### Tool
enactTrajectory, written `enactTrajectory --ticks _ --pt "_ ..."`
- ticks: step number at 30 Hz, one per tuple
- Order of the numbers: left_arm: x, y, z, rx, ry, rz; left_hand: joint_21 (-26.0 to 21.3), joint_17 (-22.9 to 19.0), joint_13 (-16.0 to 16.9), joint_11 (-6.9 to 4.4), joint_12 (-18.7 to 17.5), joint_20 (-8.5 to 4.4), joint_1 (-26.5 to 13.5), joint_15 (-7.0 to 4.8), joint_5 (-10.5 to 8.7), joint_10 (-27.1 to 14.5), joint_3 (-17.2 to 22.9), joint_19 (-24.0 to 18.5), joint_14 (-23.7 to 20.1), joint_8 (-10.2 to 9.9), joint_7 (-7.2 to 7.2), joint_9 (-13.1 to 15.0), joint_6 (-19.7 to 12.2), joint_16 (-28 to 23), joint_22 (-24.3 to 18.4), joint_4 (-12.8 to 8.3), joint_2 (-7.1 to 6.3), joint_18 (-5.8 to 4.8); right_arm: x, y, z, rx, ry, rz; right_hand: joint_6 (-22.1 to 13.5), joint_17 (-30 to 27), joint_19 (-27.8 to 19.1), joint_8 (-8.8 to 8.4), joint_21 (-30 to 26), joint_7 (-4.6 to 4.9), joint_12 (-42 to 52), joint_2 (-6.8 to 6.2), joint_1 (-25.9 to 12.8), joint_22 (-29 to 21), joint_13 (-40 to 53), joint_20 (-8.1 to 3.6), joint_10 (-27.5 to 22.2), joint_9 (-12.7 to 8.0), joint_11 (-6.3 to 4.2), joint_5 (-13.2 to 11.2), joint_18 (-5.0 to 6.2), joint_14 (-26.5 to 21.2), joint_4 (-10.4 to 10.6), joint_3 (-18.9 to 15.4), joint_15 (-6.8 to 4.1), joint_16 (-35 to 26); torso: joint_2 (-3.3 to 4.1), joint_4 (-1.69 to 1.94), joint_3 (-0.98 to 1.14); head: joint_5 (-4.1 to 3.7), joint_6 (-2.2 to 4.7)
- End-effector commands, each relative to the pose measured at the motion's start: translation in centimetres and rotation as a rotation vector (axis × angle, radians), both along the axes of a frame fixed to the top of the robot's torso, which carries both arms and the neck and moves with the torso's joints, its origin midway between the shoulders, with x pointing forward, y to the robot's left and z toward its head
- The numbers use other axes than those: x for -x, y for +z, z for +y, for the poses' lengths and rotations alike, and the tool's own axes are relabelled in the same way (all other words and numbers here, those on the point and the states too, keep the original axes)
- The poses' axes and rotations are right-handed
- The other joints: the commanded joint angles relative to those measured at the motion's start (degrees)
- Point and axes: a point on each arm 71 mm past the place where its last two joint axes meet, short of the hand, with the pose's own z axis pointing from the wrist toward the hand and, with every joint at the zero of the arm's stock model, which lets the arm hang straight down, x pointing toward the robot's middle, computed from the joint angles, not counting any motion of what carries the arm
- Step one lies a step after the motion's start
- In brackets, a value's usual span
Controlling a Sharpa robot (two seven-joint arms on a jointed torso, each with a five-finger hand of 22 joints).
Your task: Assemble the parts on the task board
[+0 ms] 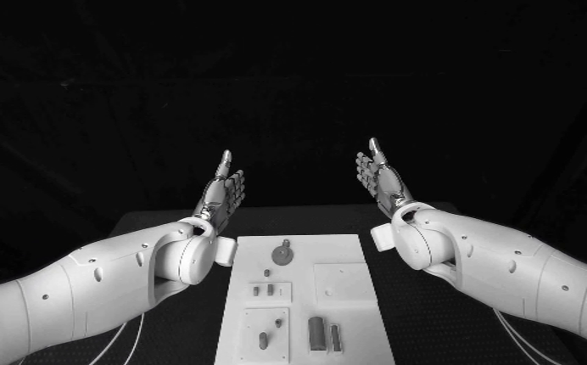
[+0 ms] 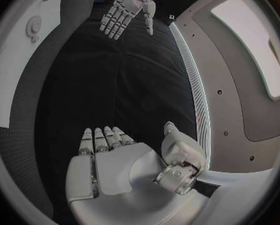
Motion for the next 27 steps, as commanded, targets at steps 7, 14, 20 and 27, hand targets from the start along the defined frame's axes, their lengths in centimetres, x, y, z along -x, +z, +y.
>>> enactTrajectory --ticks 7,14,20,27 --pt "3.6 1.3 -1.3 -0.004 0.208 -0.113 -0.2 -0.3 -0.2 -0.05 -0.4 -0.05 -0.5 -0.02 -0.2 -0.4 -0.3 -0.3 -0.4 -0.2 -0.02 -0.4 -0.4 -0.2 -0.5 0.1 0.04 -0.9 4.4 0.6 1.0 -0.113 -0.195 -0.011 -1.7 -1.0 -1.4 -0.53 -0.5 -0.36 -0.6 0.08 -1.9 -3.7 -0.8 -0.32 -2.0 -1.5 -0.21 -0.4 -0.8 -1.6 0.4 -1.4 -0.31 -1.0 -0.18 0.14 -0.2 -0.11 -0.19" --pt "4.6 1.6 -1.8 0.001 0.228 -0.123 -0.2 -0.3 -0.2 -0.05 -0.4 -0.05 -0.5 -0.02 -0.2 -0.4 -0.3 -0.3 -0.4 -0.2 -0.02 -0.4 -0.4 -0.2 -0.5 0.1 0.04 -0.9 6.6 0.8 1.6 -0.135 -0.228 0.012 -1.7 -1.0 -1.4 -0.53 -0.5 -0.36 -0.6 0.08 -1.9 -3.7 -0.8 -0.32 -2.0 -1.5 -0.21 -0.4 -0.8 -1.6 0.4 -1.4 -0.31 -1.0 -0.18 0.14 -0.2 -0.11 -0.19" --pt "4.6 1.6 -1.8 0.001 0.228 -0.123 -0.2 -0.3 -0.2 -0.05 -0.4 -0.05 -0.5 -0.02 -0.2 -0.4 -0.3 -0.3 -0.4 -0.2 -0.02 -0.4 -0.4 -0.2 -0.5 0.1 0.04 -0.9 6.8 0.9 1.7 -0.137 -0.231 0.015 -1.7 -1.0 -1.4 -0.53 -0.5 -0.36 -0.6 0.08 -1.9 -3.7 -0.8 -0.32 -2.0 -1.5 -0.21 -0.4 -0.8 -1.6 0.4 -1.4 -0.31 -1.0 -0.18 0.14 -0.2 -0.11 -0.19" --pt "4.6 1.6 -1.8 0.001 0.228 -0.123 -0.2 -0.3 -0.2 -0.05 -0.4 -0.05 -0.5 -0.02 -0.2 -0.4 -0.3 -0.3 -0.4 -0.2 -0.02 -0.4 -0.4 -0.2 -0.5 0.1 0.04 -0.9 6.8 0.9 1.7 -0.137 -0.231 0.015 -1.7 -1.0 -1.4 -0.53 -0.5 -0.36 -0.6 0.08 -1.9 -3.7 -0.8 -0.32 -2.0 -1.5 -0.21 -0.4 -0.8 -1.6 0.4 -1.4 -0.31 -1.0 -0.18 0.14 -0.2 -0.11 -0.19"
